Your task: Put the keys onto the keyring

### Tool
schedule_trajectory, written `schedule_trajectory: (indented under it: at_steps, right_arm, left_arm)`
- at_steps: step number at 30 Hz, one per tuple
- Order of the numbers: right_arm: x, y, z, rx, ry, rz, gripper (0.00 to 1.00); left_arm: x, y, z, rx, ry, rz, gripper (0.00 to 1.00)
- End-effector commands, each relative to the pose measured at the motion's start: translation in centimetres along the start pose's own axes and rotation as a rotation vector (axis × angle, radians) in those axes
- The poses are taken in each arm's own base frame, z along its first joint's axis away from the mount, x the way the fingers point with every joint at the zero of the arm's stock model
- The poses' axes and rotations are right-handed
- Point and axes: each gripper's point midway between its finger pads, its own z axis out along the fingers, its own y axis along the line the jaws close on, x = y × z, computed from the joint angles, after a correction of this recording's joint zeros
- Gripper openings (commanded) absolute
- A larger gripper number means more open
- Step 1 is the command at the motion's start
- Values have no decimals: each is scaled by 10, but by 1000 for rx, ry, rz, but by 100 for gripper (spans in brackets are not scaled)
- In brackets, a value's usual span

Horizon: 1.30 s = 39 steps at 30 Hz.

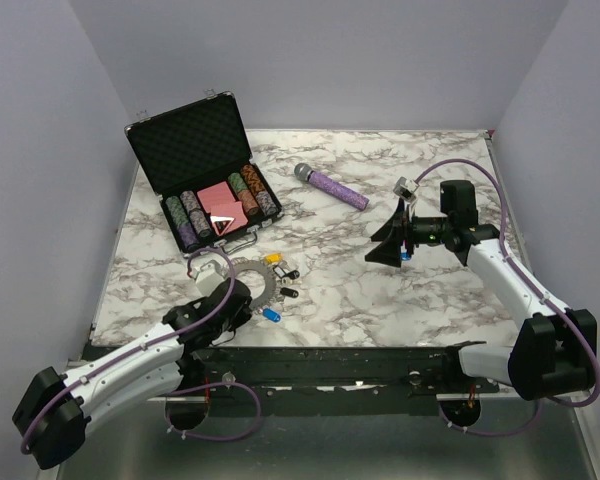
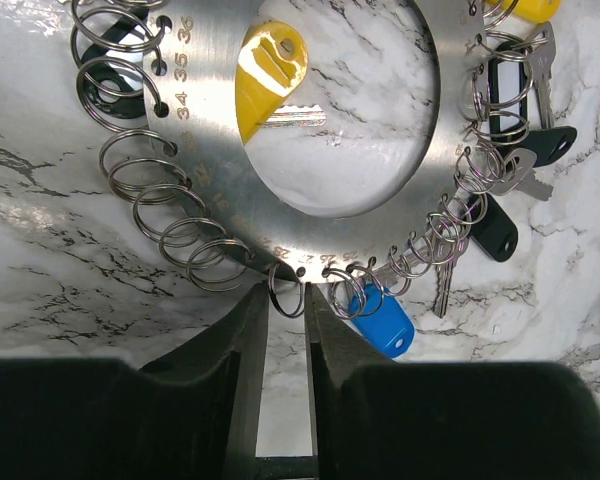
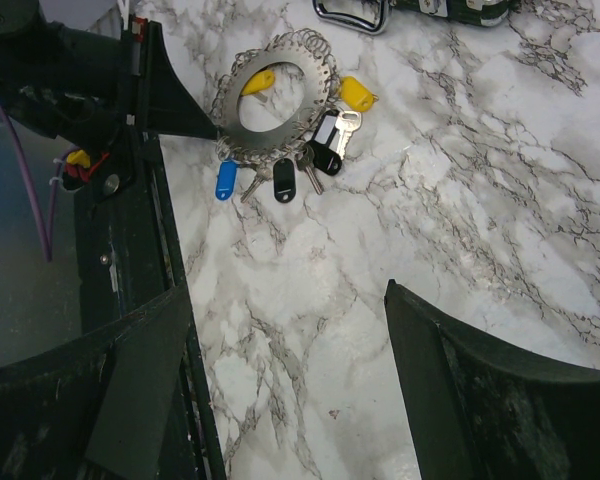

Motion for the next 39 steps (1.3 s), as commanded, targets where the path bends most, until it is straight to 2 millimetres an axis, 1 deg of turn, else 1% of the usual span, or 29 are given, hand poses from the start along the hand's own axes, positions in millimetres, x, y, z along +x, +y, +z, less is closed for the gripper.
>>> schedule_trajectory:
  at_steps: [1, 4, 7, 10, 11, 15, 21, 27, 34, 39]
  right_arm:
    - [0, 3, 0, -17, -6, 0, 87]
    - [0, 3, 0, -21, -8, 1, 86]
    - [-1, 3, -1, -19, -8, -4, 87]
    - [-1, 4, -1, -21, -7, -4, 87]
    - [0, 4, -1, -22, -7, -3, 86]
    - [-1, 4, -1, -22, -8, -8, 87]
    - [-2, 6, -1, -27, -9, -10, 86]
    - [-1, 5, -2, -25, -8, -9, 87]
    - [-1, 5, -1, -26, -7, -8, 87]
    - [-1, 5, -1, -26, -7, -9, 87]
  left_arm:
    - [-10, 2, -6, -10, -33, 18, 32]
    - [-16, 3, -14, -23, -39, 85, 36]
    - [-22, 3, -23, -27, -41, 155, 45]
    - [-23, 2, -25, -17, -40, 197, 54]
    - [-21, -3, -24, 8, -33, 205, 54]
    - [-18, 6, -17, -48, -23, 190, 54]
    - [-24, 13, -8, -118, -64, 192, 54]
    - [-31, 18, -7, -161, -99, 196, 53]
    - [-28, 12, -3, -131, -91, 186, 50]
    - [-25, 8, 0, -107, -76, 187, 45]
